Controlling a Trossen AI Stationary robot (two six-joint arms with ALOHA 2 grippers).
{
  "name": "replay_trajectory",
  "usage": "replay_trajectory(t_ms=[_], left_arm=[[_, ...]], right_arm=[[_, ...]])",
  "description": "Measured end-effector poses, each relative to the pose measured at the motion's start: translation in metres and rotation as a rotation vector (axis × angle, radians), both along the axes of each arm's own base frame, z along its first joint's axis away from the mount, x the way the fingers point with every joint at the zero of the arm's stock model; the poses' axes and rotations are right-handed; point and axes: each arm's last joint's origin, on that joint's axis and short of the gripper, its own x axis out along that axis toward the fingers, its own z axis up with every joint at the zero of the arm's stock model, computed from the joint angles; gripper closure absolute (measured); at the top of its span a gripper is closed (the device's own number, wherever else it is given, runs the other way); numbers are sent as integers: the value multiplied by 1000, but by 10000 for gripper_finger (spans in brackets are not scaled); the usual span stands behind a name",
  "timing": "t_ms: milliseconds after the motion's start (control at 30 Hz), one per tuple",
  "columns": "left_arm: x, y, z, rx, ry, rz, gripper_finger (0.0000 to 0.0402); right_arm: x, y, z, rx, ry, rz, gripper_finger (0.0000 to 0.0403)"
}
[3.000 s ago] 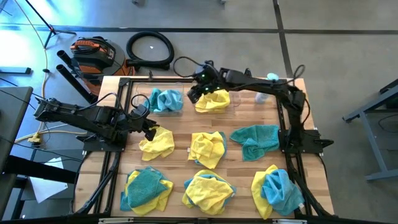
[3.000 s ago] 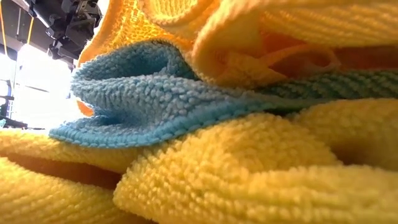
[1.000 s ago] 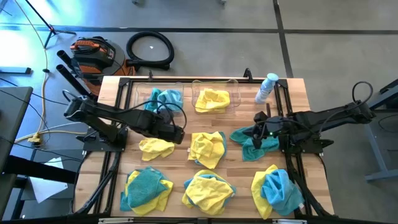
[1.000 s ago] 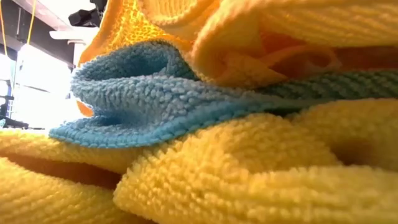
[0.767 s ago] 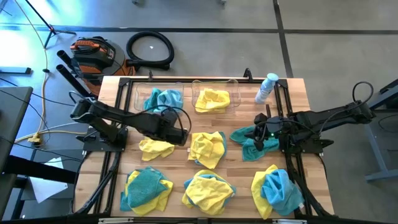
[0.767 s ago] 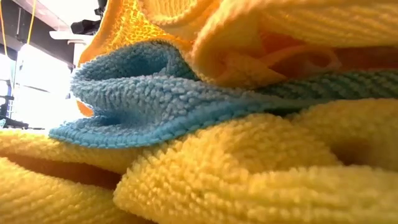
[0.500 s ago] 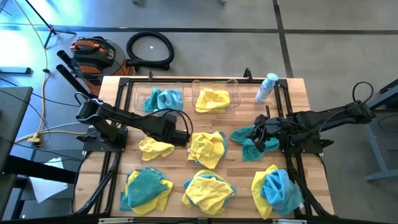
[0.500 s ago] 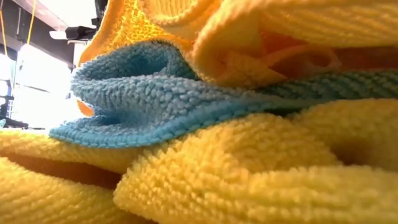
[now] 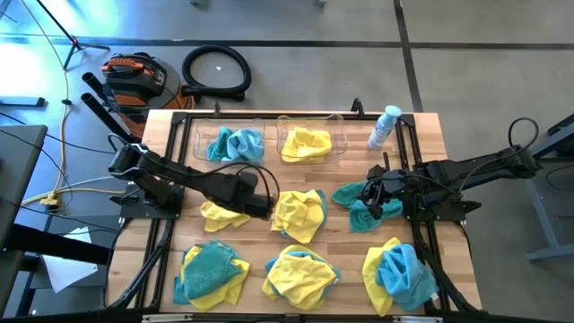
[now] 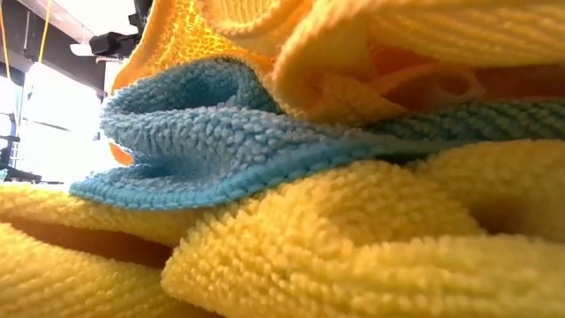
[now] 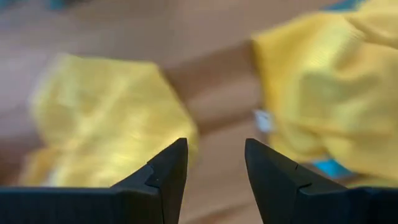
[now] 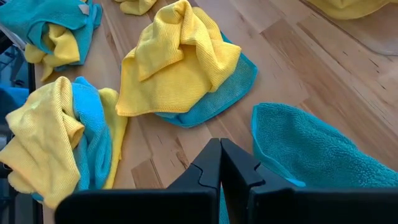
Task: Sort microfiber towel by color & place in baskets
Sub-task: Put the yellow towel into the right transparent bin
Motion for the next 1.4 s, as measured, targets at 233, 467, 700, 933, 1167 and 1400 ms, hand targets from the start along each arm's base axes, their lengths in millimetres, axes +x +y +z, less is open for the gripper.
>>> replay_trajectory(t_ms=[233,467,700,933,1167,1400], left_arm=[[25,-38,10,-64,-311,-303,256],[41,-65,3,-84,-421,-497,257],[59,-81,-37,-230,-354,-574,257],[76,-92,-63,-363,-390,-629,269],[72,-88,-58,-365,-362,-612,387],[59,-74,-3,-306,-517,-637,400]], right_arm=[[0,0,0,-6,0,5,403],[0,0,0,-11,0,1,403],[0,0,0,-10,0,1,403],[0,0,0,-19,4,16,403],[0,0,-1,-36,9,32,403],[-1,0,-1,-46,11,41,403]])
